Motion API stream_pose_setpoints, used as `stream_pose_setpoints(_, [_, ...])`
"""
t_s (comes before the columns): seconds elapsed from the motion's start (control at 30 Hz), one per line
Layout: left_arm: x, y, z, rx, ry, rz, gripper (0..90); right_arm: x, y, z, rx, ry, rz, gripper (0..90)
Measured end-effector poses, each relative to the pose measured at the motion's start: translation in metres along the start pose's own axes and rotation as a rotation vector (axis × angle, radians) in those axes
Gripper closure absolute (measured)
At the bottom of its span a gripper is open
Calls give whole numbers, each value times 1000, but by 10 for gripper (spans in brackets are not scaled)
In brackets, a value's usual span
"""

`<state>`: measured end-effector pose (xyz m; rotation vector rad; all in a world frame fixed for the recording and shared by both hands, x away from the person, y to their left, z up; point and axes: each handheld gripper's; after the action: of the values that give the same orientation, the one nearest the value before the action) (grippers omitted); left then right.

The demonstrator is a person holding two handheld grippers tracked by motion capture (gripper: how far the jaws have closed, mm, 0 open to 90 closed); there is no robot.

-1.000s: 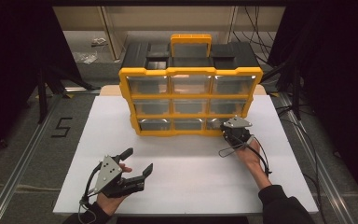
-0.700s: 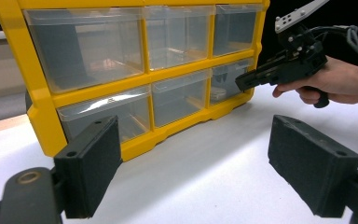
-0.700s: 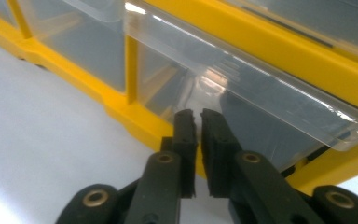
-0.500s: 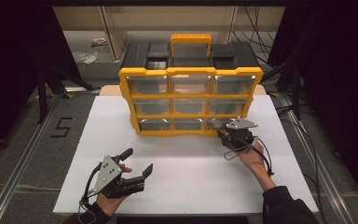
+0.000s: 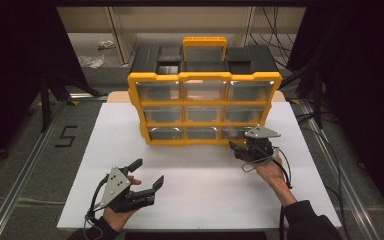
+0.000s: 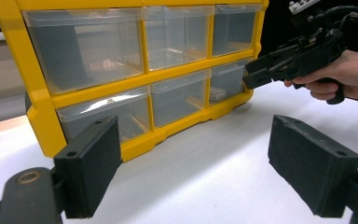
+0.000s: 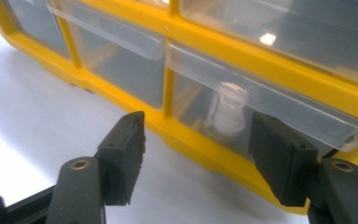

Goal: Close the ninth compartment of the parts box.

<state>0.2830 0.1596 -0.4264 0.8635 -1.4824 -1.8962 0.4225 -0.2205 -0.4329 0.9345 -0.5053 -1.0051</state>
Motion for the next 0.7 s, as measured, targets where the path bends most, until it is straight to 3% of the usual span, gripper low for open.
stream_pose_setpoints(0.47, [0, 0, 0, -1, -1, -1, 165, -15, 6, 14, 78, 33, 2, 302])
stream_pose_setpoints(0.7, [0, 0, 0, -3, -2, 0, 165, -19, 9, 20, 102, 52, -26, 234])
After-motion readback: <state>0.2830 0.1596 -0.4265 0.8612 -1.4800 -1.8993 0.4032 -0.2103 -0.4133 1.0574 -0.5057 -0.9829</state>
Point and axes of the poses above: each handheld gripper's, and its own axes: z roughly backward along the jaws, y roughly out of its top, x roughly to its right, and after that the axes turned 9 degrees about -z, right-handed
